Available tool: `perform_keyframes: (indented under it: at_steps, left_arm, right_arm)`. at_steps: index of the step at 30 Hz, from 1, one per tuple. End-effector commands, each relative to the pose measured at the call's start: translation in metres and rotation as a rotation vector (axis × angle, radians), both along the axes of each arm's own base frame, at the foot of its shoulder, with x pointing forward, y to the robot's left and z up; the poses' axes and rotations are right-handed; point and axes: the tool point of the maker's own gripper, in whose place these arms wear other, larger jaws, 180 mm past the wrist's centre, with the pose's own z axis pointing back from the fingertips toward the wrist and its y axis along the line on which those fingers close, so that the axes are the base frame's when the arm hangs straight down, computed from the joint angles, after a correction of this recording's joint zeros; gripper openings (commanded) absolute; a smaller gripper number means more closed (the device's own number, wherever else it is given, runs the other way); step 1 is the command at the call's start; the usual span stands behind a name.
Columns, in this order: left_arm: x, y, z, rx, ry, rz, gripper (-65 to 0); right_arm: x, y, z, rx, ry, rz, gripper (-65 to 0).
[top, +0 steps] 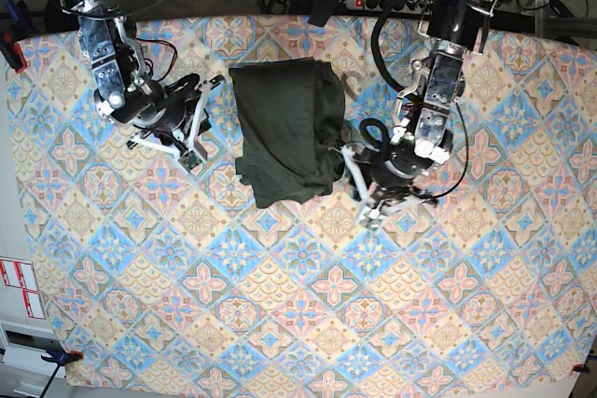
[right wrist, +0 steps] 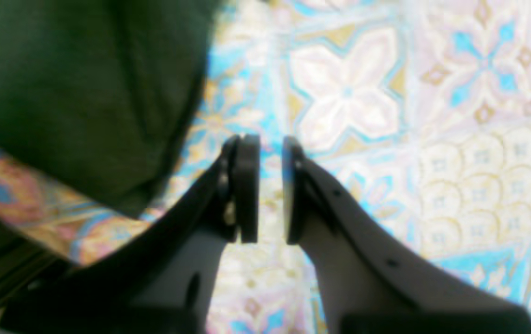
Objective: Fold the T-shirt properly
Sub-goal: 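Release the bundle and withdraw the left gripper, then grasp the bundle with the right gripper and drag it across the cloth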
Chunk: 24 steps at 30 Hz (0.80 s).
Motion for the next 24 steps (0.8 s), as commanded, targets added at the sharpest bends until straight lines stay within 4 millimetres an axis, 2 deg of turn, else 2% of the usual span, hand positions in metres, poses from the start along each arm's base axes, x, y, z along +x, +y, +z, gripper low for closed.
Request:
perform_keyframes:
  at_steps: [1, 6, 9, 11, 13, 16, 19, 24]
  left_arm:
    - [0.004, 0.015, 0.014, -0.018, -0.044, 0.049, -54.2]
    - [-0.02, 0.064, 0.032, -0.112, -0.081, 0.225, -53.9]
    - [-0.039, 0.091, 0.039, -0.171, -0.092, 0.317, -53.8]
    - [-0.05, 0.101, 0.04, -0.209, -0.086, 0.356, -53.6]
    - [-0.061, 0.106, 0.038, -0.25, -0.072, 0.383, -53.6]
    - [-0.075, 0.11, 0.031, -0.292, -0.042, 0.411, -53.6]
    - [-0.085, 0.114, 0.026, -0.293, -0.017, 0.414, -53.8]
    - [-0.09, 0.111, 0.025, -0.308, -0.008, 0.413, -54.0]
  right_arm:
    - [0.007, 0.007, 0.014, 0.024, -0.048, 0.014, -57.2]
    - [-0.008, 0.054, 0.023, 0.168, -0.018, 0.097, -57.2]
    - [-0.003, 0.092, 0.039, 0.288, -0.02, 0.146, -57.2]
    - [0.005, 0.109, 0.049, 0.335, -0.034, 0.17, -57.2]
    - [0.013, 0.123, 0.055, 0.361, -0.044, 0.189, -57.2]
    - [0.02, 0.142, 0.049, 0.379, -0.02, 0.205, -57.2]
    - [0.023, 0.158, 0.034, 0.393, 0.036, 0.196, -57.2]
    - [0.023, 0.179, 0.009, 0.418, 0.133, 0.156, -57.2]
